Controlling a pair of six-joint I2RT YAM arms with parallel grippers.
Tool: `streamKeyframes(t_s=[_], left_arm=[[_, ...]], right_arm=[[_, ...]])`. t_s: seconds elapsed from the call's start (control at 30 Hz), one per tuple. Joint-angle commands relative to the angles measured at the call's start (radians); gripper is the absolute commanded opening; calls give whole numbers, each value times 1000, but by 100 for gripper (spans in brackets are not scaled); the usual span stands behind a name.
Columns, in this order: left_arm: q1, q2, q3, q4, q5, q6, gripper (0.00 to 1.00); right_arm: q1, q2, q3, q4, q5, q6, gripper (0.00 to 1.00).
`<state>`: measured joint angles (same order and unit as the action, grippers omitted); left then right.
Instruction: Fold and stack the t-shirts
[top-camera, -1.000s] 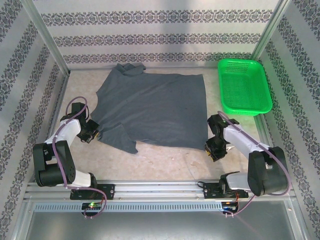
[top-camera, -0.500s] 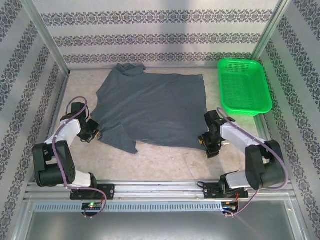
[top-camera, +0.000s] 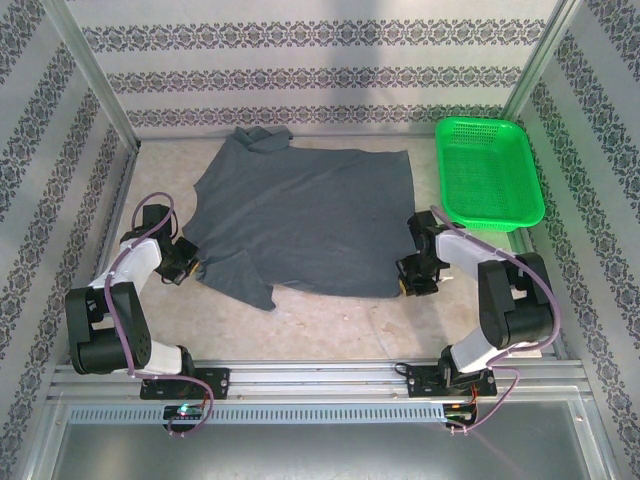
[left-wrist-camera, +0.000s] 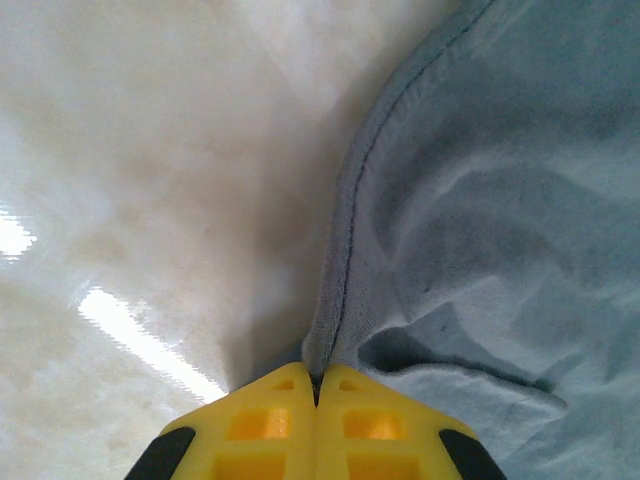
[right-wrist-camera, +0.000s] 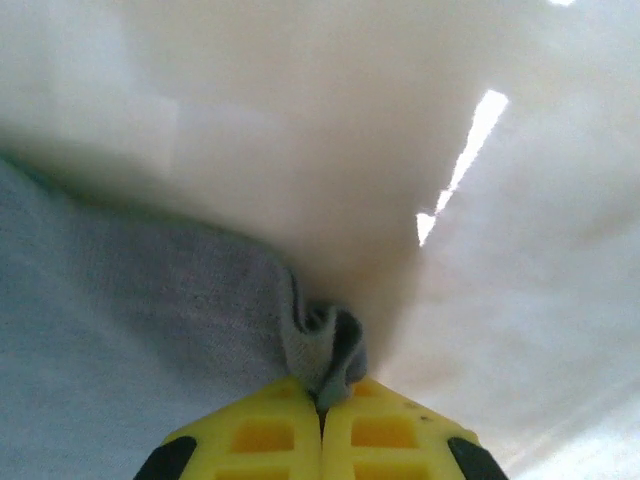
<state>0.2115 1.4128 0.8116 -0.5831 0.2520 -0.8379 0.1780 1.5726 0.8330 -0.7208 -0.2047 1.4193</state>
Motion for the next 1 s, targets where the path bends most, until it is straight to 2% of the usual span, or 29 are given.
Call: streamKeyframes(t_s=[0.0,0.27,0.47,0.57,0.8,0.87,0.97], left_arm=[[6,-35,6,61,48,-11,0],[6,-126,119,257,125,-189,0],[6,-282,254,319,23,-311,0],[6,-386,291,317,-20,-324,0],[6,-656,397,197,-140,-275,0],[6,-676,464,154,-159,-250,0],[6,-629,562,79,-113,-245,0]], right_arm=[[-8,3,72,110,88,-119,0],[-30,-37,487,109,138,-407,0],[-30,-115,690,131,203,-534,0],[-24,-211,690,160,227,-583,0],[-4,-544,527,229,310,-603,0],[1,-608,504,231,330,-601,0],[0,-633,500,228,320,-562,0]])
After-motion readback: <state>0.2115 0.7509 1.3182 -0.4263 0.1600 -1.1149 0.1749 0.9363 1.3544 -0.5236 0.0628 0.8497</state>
